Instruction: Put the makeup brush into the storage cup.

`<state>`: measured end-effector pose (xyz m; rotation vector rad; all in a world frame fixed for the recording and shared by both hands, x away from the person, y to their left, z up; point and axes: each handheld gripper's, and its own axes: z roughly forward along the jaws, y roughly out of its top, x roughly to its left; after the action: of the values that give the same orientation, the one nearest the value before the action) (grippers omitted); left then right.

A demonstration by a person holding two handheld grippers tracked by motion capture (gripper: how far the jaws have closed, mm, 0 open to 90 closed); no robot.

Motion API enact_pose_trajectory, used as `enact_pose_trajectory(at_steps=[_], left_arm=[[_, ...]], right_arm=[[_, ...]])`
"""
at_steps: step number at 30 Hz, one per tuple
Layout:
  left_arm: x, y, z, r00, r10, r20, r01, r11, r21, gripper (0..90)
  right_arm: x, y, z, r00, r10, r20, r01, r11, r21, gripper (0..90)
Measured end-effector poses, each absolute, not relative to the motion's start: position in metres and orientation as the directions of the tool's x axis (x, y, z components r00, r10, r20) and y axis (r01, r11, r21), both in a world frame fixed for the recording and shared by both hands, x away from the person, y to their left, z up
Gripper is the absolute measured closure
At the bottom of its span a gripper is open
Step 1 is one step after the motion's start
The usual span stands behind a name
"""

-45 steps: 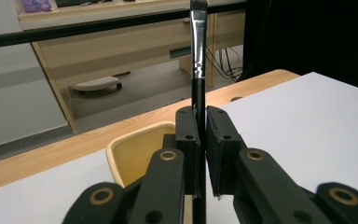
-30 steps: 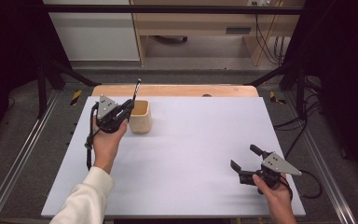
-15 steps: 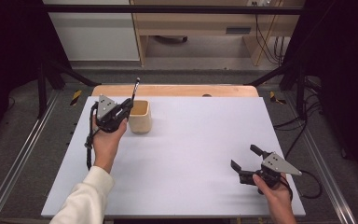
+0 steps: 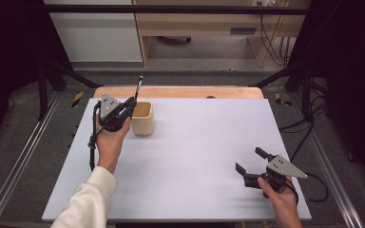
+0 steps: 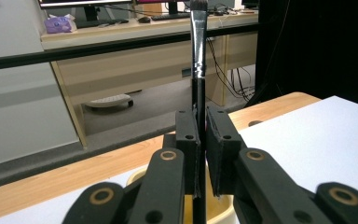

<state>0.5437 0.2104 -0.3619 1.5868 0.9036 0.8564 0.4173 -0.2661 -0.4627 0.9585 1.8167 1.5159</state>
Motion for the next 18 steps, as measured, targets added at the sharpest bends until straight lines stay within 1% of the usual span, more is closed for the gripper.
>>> enact_pose_trajectory(at_steps=[7, 11, 18], left_arm=[[0.543, 0.2098, -0.3612, 0.446, 0.89, 0.091, 0.095, -0.148, 0.984, 84.1], [0.5406, 0.2086, -0.3609, 0.429, 0.899, 0.088, 0.1, -0.144, 0.985, 84.1], [0.5402, 0.2055, -0.3593, 0.434, 0.894, 0.109, 0.075, -0.156, 0.985, 84.1]], right_arm=[[0.4174, -0.2662, -0.4623, -0.573, 0.819, 0.011, 0.156, 0.096, 0.983, 4.3], [0.4167, -0.2661, -0.4618, -0.573, 0.82, 0.016, 0.157, 0.091, 0.983, 4.3], [0.4163, -0.2662, -0.4611, -0.573, 0.819, 0.015, 0.155, 0.09, 0.984, 4.3]])
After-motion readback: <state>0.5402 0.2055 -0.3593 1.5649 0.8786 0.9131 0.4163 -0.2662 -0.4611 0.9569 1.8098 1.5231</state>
